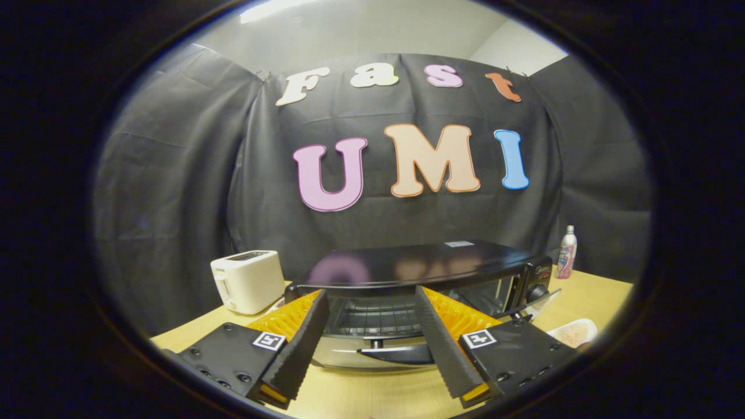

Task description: Open the toaster oven, put the food inside, and close the toaster oven door.

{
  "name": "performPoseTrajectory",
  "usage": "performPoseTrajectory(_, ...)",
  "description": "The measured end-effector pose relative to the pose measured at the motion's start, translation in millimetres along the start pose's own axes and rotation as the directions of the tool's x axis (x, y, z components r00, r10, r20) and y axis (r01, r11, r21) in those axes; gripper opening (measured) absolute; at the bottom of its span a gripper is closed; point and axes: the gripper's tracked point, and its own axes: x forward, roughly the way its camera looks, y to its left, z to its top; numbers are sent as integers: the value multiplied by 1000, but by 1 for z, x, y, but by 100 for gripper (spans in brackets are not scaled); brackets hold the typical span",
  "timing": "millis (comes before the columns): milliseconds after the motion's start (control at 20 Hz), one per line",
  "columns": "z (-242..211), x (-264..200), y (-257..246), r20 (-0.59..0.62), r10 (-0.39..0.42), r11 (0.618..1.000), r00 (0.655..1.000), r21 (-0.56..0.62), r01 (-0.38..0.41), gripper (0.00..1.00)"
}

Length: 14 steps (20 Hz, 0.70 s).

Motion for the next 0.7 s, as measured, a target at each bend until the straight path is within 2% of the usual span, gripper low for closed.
performPoseTrajectory(200, -16, -22, -3, -73, 0, 1000, 997, 1, 0, 94)
performPoseTrajectory(700, -61, -51, -12, -184, -76, 997, 980, -21, 73, 93)
